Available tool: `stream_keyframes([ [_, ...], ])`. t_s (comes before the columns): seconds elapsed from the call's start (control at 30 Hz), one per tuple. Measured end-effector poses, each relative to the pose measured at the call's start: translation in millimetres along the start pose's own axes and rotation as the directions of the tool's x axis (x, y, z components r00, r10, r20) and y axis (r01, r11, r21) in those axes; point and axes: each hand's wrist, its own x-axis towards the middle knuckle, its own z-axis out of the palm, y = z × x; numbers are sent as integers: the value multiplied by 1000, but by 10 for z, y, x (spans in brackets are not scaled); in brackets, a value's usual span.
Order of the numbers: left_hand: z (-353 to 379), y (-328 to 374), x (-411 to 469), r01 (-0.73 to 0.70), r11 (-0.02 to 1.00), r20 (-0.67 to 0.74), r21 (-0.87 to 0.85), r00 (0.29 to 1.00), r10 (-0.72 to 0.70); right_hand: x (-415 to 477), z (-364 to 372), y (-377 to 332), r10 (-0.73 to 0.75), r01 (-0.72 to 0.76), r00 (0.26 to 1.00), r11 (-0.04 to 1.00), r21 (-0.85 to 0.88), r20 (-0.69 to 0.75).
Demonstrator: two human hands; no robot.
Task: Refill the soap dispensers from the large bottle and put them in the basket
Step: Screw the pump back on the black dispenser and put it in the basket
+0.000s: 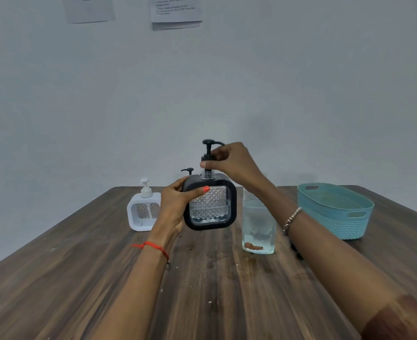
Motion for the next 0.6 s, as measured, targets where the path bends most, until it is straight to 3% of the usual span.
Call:
stream_keyframes([
  [0.2,8,16,10,-8,1000,-1,5,1000,8,-56,42,103,17,-17,1000,1000,-20,22],
  [0.37,17,-19,10,0,1000,-11,9,1000,1,-88,131,175,-2,-3,995,999,-52,-97],
  [0.47,1,-64,1,21,999,-13,-24,1000,-21,-102,124,214,62,-56,988,997,49,-139],
  [0.6,-21,-74,11,33,999,-28,-41,999,-35,-65,55,289,160,-151,986,974,171,-37],
])
